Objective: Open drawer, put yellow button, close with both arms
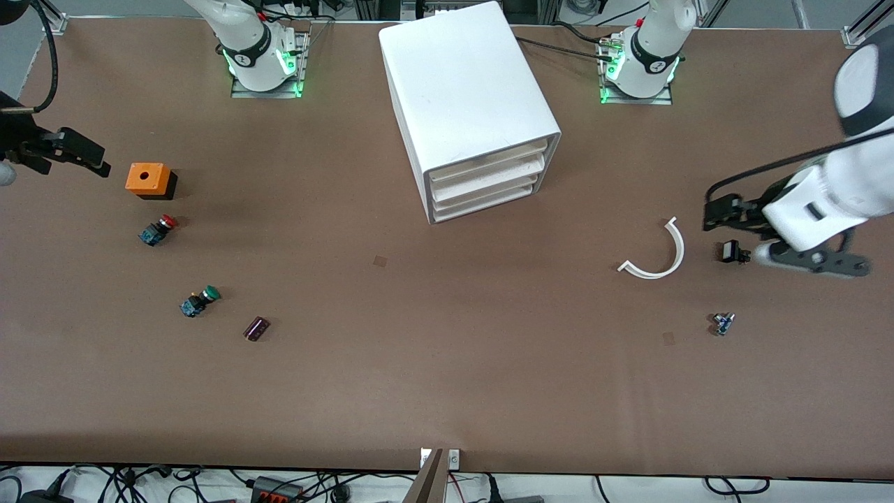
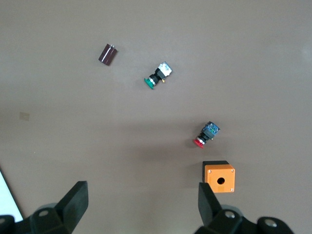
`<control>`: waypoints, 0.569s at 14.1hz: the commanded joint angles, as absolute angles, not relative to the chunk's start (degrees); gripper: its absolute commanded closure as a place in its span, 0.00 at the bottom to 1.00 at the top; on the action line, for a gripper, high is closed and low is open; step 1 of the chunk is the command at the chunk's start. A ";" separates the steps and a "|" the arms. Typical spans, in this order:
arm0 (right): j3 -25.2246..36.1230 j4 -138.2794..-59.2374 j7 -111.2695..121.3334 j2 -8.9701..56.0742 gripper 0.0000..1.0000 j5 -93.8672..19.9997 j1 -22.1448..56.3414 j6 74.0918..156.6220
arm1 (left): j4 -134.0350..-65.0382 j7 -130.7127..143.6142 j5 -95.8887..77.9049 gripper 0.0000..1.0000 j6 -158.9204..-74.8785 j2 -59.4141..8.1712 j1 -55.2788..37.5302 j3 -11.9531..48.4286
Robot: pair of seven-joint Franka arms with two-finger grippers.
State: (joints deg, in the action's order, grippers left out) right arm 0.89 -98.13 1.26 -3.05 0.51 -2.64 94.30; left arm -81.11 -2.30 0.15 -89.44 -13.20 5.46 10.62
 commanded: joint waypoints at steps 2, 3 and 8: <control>0.18 -100.46 2.03 -5.27 0.00 1.14 -3.43 93.78 | -95.07 -3.69 1.05 0.00 -95.17 -0.46 2.81 6.16; 0.18 -100.55 1.67 -5.27 0.00 1.06 -3.43 93.69 | -96.84 -3.69 1.05 0.00 -96.06 0.26 1.94 5.80; 0.18 -100.46 1.93 -5.36 0.00 0.88 -3.43 92.64 | -98.96 -3.78 0.09 0.00 -97.21 1.41 -0.79 3.25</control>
